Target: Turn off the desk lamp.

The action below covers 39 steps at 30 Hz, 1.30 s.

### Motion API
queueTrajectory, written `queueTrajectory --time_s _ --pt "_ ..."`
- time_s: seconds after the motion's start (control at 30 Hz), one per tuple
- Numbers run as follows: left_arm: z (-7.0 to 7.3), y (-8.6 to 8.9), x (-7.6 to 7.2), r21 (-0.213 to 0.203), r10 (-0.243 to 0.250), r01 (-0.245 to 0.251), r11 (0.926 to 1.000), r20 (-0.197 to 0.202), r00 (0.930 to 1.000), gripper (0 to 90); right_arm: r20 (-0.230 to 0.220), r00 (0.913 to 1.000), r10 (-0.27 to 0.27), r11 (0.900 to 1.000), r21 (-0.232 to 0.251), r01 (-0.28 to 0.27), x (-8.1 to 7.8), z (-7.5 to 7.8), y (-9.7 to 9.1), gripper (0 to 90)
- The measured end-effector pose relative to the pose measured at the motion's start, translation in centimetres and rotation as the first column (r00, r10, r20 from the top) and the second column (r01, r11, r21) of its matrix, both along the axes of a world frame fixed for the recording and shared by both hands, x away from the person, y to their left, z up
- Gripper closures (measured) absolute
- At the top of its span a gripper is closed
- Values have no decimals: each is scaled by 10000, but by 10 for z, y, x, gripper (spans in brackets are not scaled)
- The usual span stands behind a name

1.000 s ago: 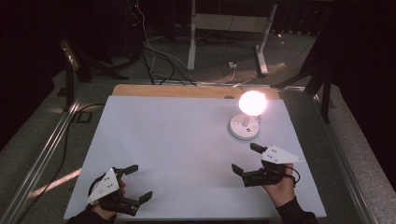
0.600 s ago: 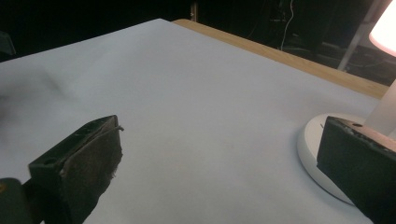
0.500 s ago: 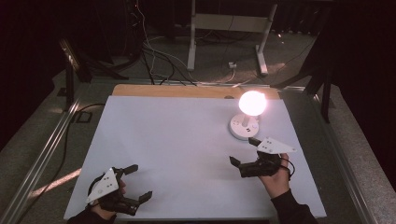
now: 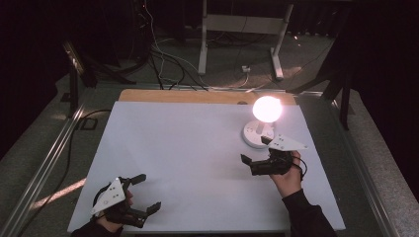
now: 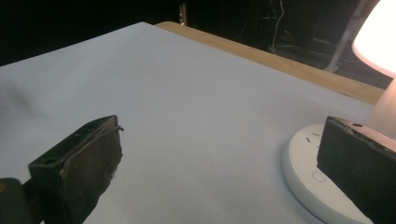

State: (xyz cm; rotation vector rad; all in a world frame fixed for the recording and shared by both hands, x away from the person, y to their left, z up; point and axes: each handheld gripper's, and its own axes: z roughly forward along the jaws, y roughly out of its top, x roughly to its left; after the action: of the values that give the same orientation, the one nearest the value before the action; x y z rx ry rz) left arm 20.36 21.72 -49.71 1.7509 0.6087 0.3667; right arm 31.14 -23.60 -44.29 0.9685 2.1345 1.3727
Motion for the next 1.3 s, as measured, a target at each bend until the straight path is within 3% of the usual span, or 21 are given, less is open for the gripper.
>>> queueTrajectory --time_s 0.3,0.53,0.8,0.97,1.3 --pt "0 0 0 42 -3 3 10000 1 10000 5 33 9961 -879 9960 -127 879 18 -4 -1 0" --pt "0 0 0 36 -8 8 10000 -7 10000 5 91 9942 -1071 9938 -294 1073 30 -9 -4 6" --pt "0 0 0 31 -8 8 10000 0 10000 5 369 9921 -1197 9907 -599 1218 39 -15 -3 148" --pt "0 0 0 38 -7 8 10000 -4 10000 5 310 9863 -1620 9823 -904 1641 44 -20 -2 168" --pt "0 0 0 37 -14 14 10000 -12 10000 5 88 9757 -2187 9697 -1098 2184 52 -26 -7 473"
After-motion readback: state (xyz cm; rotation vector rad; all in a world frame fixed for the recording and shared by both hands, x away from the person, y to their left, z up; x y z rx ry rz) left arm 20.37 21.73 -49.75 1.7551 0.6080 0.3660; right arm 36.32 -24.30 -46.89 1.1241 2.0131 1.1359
